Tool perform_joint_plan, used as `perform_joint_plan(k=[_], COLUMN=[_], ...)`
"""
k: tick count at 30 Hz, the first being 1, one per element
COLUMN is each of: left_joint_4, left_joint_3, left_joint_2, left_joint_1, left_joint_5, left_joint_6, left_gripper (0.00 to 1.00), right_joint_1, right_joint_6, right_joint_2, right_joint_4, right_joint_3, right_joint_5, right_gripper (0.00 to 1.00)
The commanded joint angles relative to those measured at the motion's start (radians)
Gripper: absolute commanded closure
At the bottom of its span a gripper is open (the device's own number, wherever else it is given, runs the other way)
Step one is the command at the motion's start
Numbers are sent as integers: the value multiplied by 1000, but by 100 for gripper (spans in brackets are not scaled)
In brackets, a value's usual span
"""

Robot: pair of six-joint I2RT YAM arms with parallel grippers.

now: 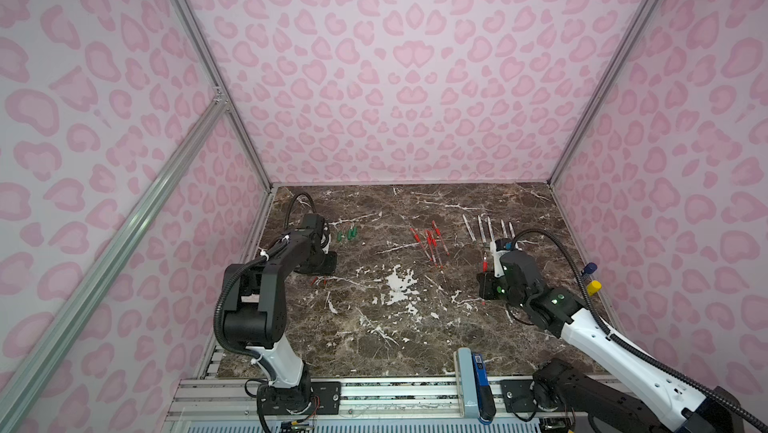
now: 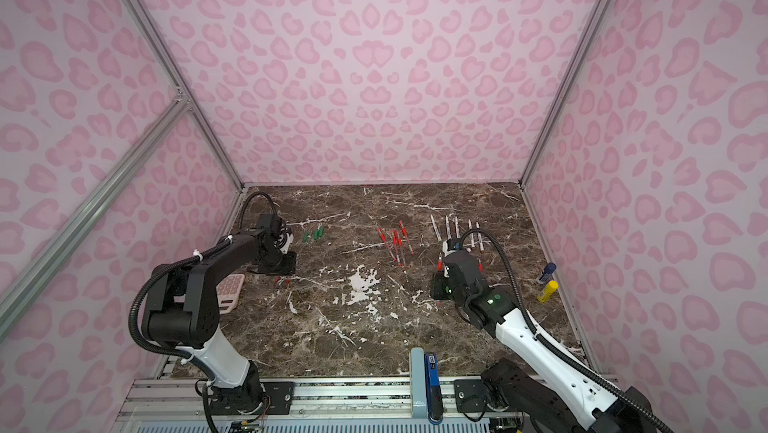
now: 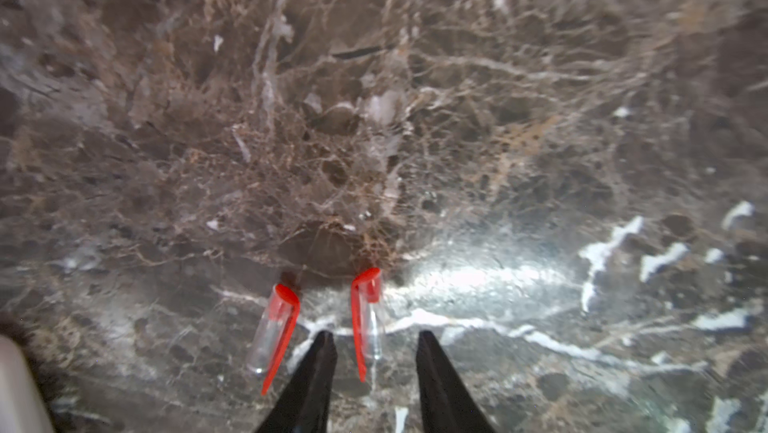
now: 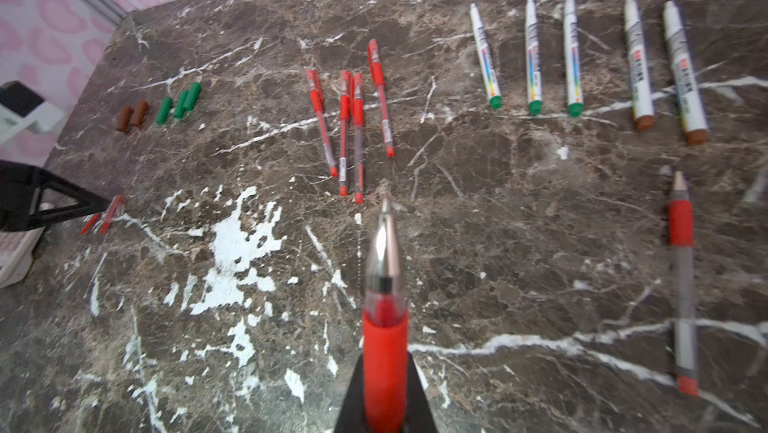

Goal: Open the pen caps
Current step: 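Carry the uncapped pen toward the markers while the left gripper lowers the cap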

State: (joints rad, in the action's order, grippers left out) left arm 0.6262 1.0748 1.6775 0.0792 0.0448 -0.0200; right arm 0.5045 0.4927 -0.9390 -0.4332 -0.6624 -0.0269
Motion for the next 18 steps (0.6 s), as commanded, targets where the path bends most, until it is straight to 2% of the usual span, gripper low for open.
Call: perform_joint_plan(k=[1, 5, 12, 18], left_joint_4=[2, -30, -166, -233], left_joint_3=[-16, -65, -228, -327], left_joint_2=[-68, -173, -422, -532], left_joint_1=[17, 25, 21, -29], left_joint_5=[14, 68, 126, 147], left_joint_6=[-4, -5, 39, 58], left_gripper=[55, 48, 24, 10], right_joint_1=[-34, -120, -248, -332], right_joint_6=[-31, -64, -117, -183], right_joint_2=[-7, -53, -139, -252], right_joint_4=[-29, -53, -55, -44], right_joint_3=[-1, -16, -39, -67], right_joint_5=[-2, -40, -77, -67], right_gripper=[100, 100, 100, 100])
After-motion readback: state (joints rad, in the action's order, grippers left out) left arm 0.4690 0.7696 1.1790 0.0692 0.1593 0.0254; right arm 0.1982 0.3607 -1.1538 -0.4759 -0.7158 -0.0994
